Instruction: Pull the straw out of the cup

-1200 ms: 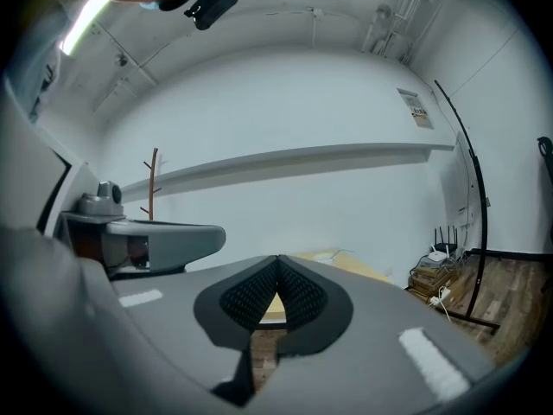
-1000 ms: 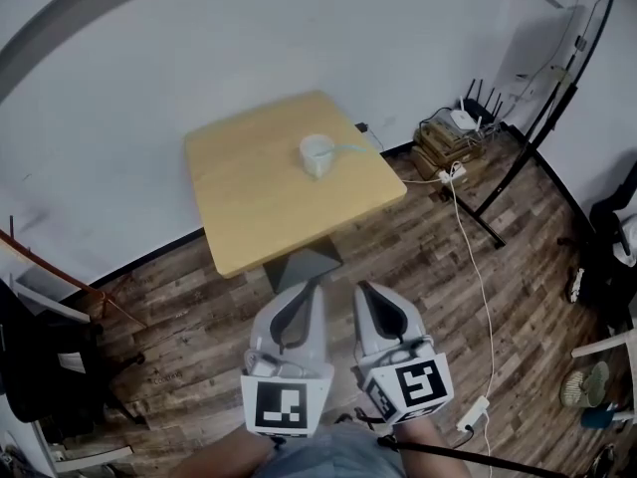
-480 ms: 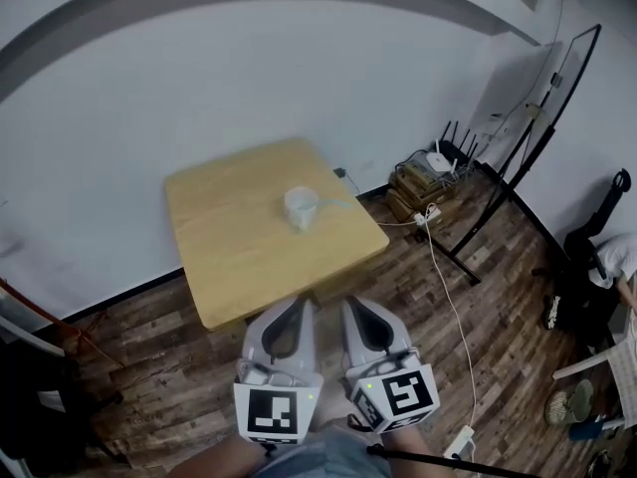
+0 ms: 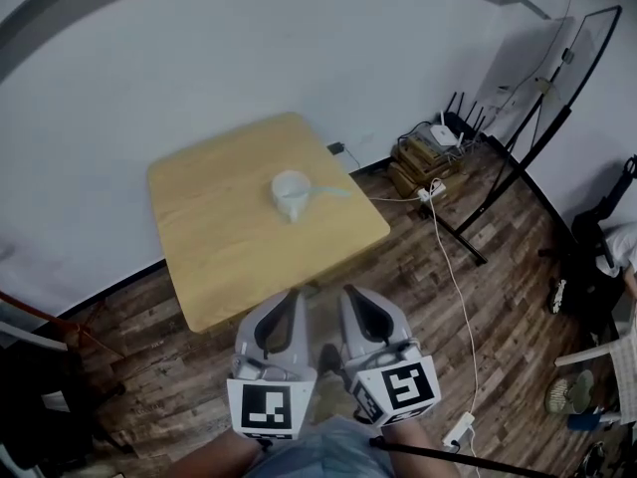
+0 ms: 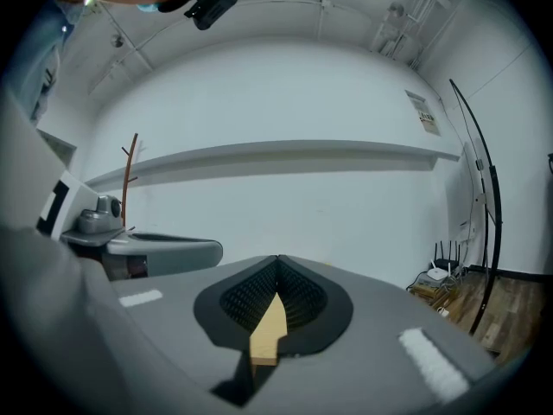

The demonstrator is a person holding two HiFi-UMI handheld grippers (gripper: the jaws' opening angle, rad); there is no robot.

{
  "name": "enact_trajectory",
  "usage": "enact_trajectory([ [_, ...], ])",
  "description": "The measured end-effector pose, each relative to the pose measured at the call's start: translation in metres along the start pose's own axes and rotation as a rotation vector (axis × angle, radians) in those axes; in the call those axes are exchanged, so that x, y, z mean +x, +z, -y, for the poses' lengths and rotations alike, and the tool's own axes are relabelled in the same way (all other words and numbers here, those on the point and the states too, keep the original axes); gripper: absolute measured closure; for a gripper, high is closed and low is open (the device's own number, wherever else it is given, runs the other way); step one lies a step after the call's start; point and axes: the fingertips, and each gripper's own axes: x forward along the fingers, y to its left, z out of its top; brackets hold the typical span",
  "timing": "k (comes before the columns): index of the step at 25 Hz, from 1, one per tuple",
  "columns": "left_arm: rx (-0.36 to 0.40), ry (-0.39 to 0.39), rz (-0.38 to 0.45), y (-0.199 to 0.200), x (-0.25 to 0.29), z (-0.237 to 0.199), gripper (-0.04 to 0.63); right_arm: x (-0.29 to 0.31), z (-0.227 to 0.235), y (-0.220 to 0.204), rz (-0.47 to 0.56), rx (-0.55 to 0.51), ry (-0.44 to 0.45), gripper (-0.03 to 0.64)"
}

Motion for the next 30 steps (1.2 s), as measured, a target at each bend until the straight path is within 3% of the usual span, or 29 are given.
enact_trajectory([
  [15,0.046,0.125,-0.089,0.001,0.134,-0.011,0.577,0.103,0.102,-0.005,-0.035,0.094,0.134,0.611],
  [30,0.087,0.244,0.001,0.046,0.182,-0.023,0.577,0.156,0.134,0.044,0.064,0.052,0.262,0.611],
])
